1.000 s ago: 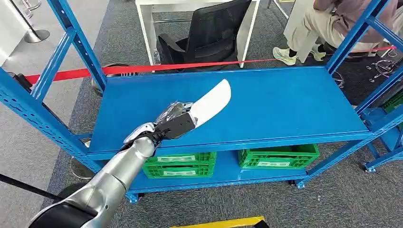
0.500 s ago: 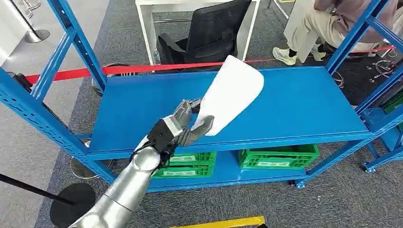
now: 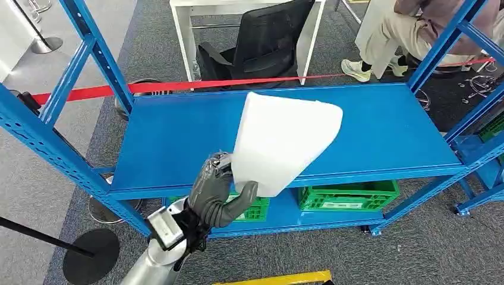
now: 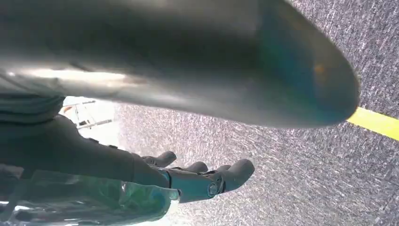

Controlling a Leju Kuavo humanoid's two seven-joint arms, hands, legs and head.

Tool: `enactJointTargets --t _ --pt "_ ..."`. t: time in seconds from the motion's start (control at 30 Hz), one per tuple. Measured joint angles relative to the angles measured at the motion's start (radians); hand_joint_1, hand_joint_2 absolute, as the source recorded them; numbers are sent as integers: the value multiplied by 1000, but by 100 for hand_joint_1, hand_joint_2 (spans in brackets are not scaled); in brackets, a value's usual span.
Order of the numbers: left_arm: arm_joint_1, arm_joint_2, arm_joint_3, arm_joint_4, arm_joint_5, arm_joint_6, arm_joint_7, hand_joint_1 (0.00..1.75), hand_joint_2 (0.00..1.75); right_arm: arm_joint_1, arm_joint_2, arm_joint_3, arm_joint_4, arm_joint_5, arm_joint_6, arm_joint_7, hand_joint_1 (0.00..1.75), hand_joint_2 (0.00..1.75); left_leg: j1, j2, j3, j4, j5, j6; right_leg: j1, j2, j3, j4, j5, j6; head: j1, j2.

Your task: Take the parts from the cabinet and place them on the table.

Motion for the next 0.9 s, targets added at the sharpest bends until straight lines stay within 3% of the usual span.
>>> enactJointTargets --t 0.33,0.9 --pt "66 24 1 -116 8 32 -18 175 175 1 0 0 0 2 -1 -1 0 0 0 0 0 0 0 0 0 0 0 0 0 0 0 0" --pt "89 27 1 -162 3 37 -19 175 175 1 0 0 0 4 -1 -1 0 0 0 0 0 0 0 0 0 0 0 0 0 0 0 0"
